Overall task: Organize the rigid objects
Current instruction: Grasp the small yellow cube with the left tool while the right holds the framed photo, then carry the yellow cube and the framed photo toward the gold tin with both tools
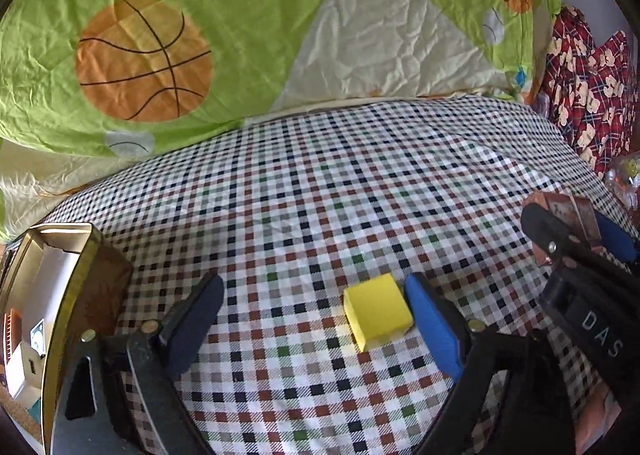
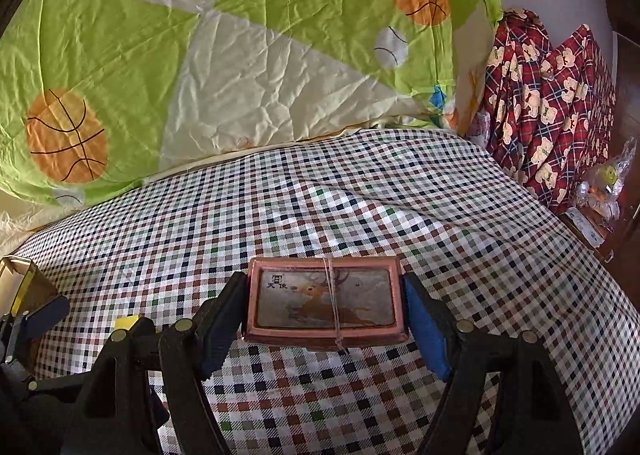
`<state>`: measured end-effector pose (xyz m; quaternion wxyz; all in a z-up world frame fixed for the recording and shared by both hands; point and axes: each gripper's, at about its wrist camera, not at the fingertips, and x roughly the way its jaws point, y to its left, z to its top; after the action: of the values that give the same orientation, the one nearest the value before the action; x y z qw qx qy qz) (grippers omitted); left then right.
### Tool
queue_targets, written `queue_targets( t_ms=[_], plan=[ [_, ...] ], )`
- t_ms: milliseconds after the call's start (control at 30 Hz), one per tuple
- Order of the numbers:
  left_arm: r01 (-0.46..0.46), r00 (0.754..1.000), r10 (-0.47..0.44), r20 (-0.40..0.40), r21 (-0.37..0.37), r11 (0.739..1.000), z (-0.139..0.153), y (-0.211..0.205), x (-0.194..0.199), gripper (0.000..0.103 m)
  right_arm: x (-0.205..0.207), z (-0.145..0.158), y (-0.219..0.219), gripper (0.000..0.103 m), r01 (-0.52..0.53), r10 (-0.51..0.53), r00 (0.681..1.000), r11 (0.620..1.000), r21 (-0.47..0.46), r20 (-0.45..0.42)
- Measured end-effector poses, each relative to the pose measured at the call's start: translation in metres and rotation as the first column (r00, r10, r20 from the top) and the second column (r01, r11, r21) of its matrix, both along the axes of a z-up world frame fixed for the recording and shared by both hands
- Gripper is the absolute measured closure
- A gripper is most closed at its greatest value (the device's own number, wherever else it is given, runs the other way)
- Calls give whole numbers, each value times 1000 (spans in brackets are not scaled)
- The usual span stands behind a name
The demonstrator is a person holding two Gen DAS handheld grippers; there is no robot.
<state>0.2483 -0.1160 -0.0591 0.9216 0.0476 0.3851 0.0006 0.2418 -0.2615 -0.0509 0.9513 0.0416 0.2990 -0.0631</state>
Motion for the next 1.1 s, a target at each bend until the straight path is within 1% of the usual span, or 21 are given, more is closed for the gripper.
queue_targets(
  t_ms=[67,133,167,200,300,367,400,433,500,600,633,667,700,867,1000,1100],
  plan=[
    [13,1000,-13,22,-2,1000,2,-2,-2,12,0,-1,0,25,3,-3,1000,1000,1,-1],
    [29,999,-29,17,-2,1000,1,-4,-2,12,-1,0,0,25,-4,4,1000,1000,11,9],
    [40,999,-40,1,-8,999,-1,-4,-1,14,-2,0,1,25,-5,5,1000,1000,7,14],
    [46,999,-46,-13,-17,999,-2,-4,0,21,-2,0,2,25,-8,8,1000,1000,4,19],
    [48,999,-49,-22,-52,998,-4,1,2,22,-4,2,7,25,-27,27,999,1000,-3,34],
    [57,998,-59,-28,-73,996,-5,3,2,26,-5,2,11,25,-43,43,998,999,-10,37],
    [67,997,-70,-36,-82,994,-6,3,2,35,-5,2,12,25,-49,49,998,999,-10,35],
    [75,996,-80,-47,-88,993,-8,3,3,49,-4,2,14,25,-55,55,998,998,-11,33],
    [87,993,-94,-71,-103,991,-12,3,5,56,-4,1,14,25,-63,63,998,998,-6,32],
    [89,993,-99,-69,-131,987,-12,6,4,56,-4,1,14,25,-69,69,997,998,10,25],
    [94,992,-104,-66,-134,986,-12,6,4,63,-3,1,14,25,-73,72,997,997,15,24],
    [101,992,-110,-67,-133,986,-13,4,3,67,-3,1,14,25,-75,75,997,997,17,24],
    [106,991,-115,-69,-128,986,-13,4,2,79,-3,1,14,25,-78,78,997,997,18,23],
    [84,995,-89,-35,-133,988,-9,15,-4,79,-6,1,19,25,-115,114,993,993,24,31],
    [38,999,-34,39,-98,994,-1,30,-17,79,-8,0,27,25,-168,167,985,985,37,32],
    [-1,997,10,71,-120,993,1,44,-24,79,-12,1,37,25,-208,207,977,978,21,46]
  ],
)
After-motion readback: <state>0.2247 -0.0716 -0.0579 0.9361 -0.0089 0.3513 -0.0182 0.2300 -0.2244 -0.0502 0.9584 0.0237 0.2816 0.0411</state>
